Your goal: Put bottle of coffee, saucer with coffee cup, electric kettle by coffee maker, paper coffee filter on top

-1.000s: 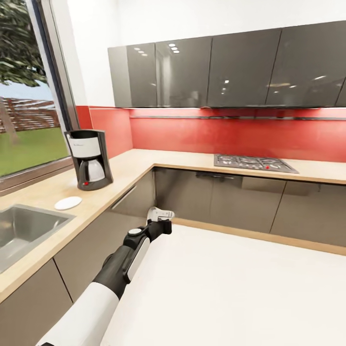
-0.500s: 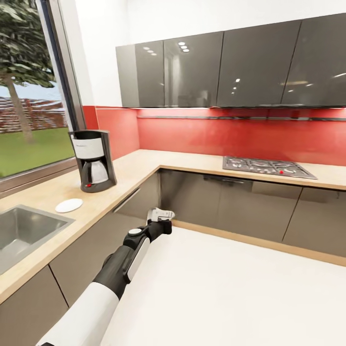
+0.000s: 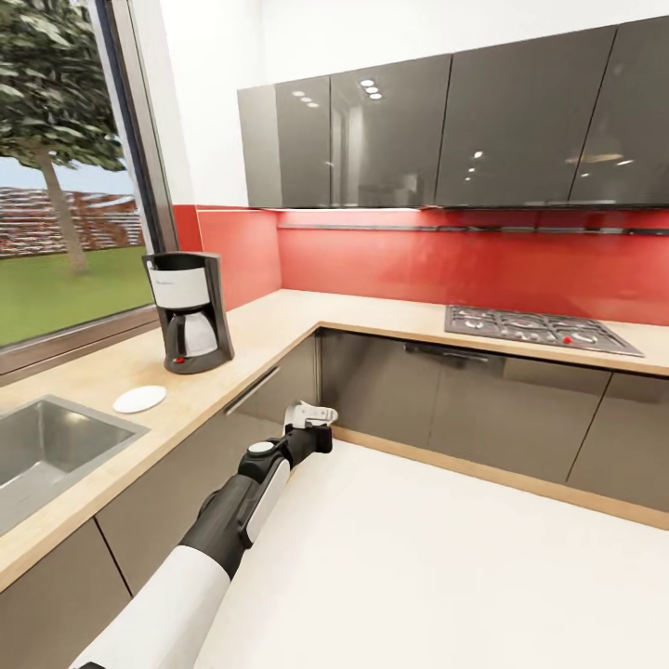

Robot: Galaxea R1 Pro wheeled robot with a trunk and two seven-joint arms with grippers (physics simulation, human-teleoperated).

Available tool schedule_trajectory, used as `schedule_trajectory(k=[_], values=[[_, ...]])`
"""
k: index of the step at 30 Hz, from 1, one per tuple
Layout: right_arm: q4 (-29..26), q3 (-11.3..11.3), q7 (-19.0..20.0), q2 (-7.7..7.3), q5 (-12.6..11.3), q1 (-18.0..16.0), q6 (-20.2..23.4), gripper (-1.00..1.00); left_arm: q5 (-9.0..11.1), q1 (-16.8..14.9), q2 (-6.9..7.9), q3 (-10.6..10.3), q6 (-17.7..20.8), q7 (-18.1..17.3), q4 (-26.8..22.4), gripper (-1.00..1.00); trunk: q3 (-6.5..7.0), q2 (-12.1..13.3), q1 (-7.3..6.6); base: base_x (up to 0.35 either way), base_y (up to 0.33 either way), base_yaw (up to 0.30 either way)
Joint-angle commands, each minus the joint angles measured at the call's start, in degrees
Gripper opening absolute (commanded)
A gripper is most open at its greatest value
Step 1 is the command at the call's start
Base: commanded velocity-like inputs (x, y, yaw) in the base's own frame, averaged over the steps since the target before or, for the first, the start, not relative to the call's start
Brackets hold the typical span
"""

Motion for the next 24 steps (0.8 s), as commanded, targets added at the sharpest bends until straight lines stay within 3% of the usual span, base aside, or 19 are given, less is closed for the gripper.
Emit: schedule_trajectory(k=[1,24], values=[[0.0,0.0,0.0,-0.02,0.4,0.0,-0.2,1.0,0.3,0.0,0.0,0.0,0.3,0.0,-0.1,-1.0,0.12,0.4,-0.23,0.0,0.0,0.0],[0.0,0.0,0.0,-0.02,0.4,0.0,-0.2,1.0,0.3,0.0,0.0,0.0,0.3,0.0,-0.1,-1.0,4.25,9.6,-5.28,0.0,0.0,0.0]])
